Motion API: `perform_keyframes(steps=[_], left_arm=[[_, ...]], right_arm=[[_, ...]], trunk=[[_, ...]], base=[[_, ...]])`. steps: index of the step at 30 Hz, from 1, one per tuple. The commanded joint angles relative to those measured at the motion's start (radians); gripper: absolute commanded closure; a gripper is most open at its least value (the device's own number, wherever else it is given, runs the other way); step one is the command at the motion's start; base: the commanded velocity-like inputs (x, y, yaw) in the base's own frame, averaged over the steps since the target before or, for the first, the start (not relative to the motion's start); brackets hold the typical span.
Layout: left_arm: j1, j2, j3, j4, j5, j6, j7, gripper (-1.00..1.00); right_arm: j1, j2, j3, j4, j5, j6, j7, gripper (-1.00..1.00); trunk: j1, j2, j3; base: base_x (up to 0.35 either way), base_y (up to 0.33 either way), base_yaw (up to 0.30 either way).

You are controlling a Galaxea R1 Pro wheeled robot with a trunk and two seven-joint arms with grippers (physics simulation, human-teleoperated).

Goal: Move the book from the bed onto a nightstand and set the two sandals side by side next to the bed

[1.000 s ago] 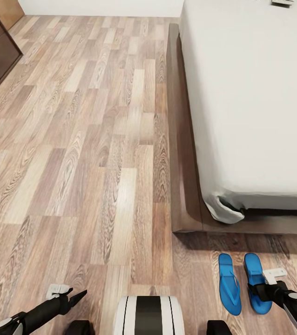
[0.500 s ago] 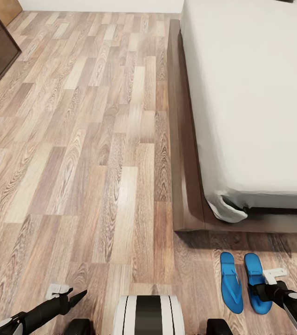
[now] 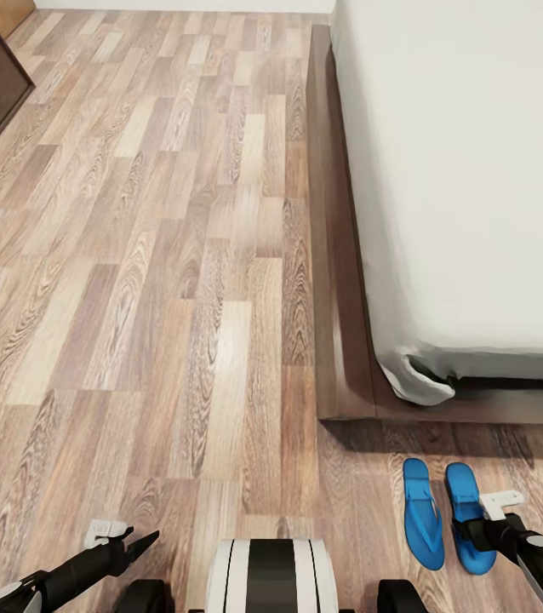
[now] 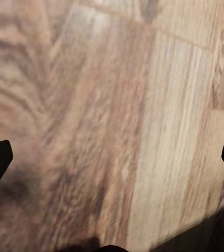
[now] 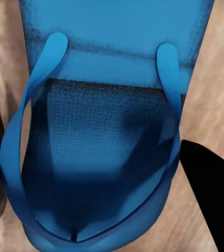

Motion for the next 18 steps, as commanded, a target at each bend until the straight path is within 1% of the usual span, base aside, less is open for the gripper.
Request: perform_keyframes(steps=[1, 12, 18], left_arm=[[0.0, 0.0, 0.001, 0.001, 0.003, 0.002, -0.004, -1.0], [0.0, 0.0, 0.001, 0.001, 0.003, 0.002, -0.004, -1.0], [0.0, 0.0, 0.001, 0.001, 0.003, 0.003, -0.004, -1.0]], right_arm=[[0.0, 0.001, -0.005, -0.002, 0.008, 0.005, 0.008, 1.0], [0.0, 0.001, -0.006, -0.002, 0.006, 0.006, 0.008, 1.0], [0.0, 0.001, -0.006, -0.002, 0.006, 0.005, 0.008, 1.0]], trunk=[[0.0, 0.0, 0.0], [0.0, 0.0, 0.0], [0.003, -0.002, -0.024]], base=[[0.0, 0.0, 0.0], [0.0, 0.0, 0.0], [0.0, 0.0, 0.0]])
